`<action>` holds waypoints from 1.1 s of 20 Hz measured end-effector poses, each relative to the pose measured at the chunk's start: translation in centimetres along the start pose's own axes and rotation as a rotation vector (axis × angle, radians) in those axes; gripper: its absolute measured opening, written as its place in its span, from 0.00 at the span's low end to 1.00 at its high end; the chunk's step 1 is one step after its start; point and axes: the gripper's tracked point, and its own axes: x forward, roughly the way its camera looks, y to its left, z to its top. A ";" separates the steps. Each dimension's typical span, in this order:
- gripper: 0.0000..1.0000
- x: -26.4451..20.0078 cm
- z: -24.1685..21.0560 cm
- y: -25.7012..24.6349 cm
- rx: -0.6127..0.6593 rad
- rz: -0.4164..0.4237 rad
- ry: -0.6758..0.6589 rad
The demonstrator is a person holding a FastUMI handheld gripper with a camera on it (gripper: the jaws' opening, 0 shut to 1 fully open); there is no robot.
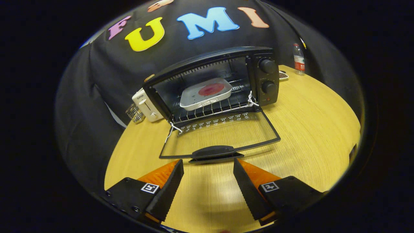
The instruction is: Open the toaster oven, put the food inside, and close the toaster oven door.
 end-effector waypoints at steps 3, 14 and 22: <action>0.98 1.1 -1.5 -0.9 -0.085 -0.048 0.065; 0.98 4.2 -2.3 -2.1 -0.215 -0.141 0.132; 0.95 3.4 -1.3 -1.6 -0.175 -0.162 0.093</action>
